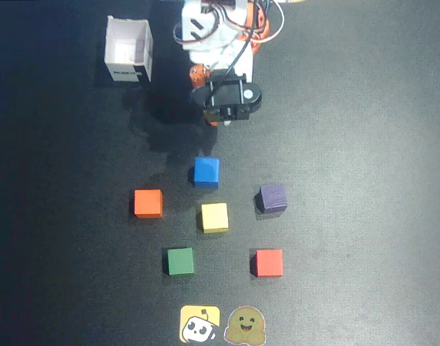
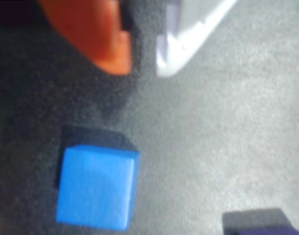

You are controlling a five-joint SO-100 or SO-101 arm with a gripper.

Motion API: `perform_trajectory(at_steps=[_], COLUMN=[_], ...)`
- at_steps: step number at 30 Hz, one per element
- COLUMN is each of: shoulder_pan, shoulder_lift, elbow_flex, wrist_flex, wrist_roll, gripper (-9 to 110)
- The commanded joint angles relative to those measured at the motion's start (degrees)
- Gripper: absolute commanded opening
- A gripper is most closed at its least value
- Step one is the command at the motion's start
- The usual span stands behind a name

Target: Put the yellow cube on top of the purple cube.

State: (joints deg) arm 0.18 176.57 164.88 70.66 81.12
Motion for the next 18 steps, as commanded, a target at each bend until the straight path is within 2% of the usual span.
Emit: perform_trajectory(at_steps=[1, 7, 18], shoulder_pan=[-1.3, -3.5, -5.5], shoulder_lift=[0.6, -1.9, -29.4], elbow_flex=[-0.3, -3.4, -19.9], wrist_flex=[-1.3, -2.1, -4.5], wrist_roll=[0.2, 0.5, 1.9], gripper=[6, 9, 11])
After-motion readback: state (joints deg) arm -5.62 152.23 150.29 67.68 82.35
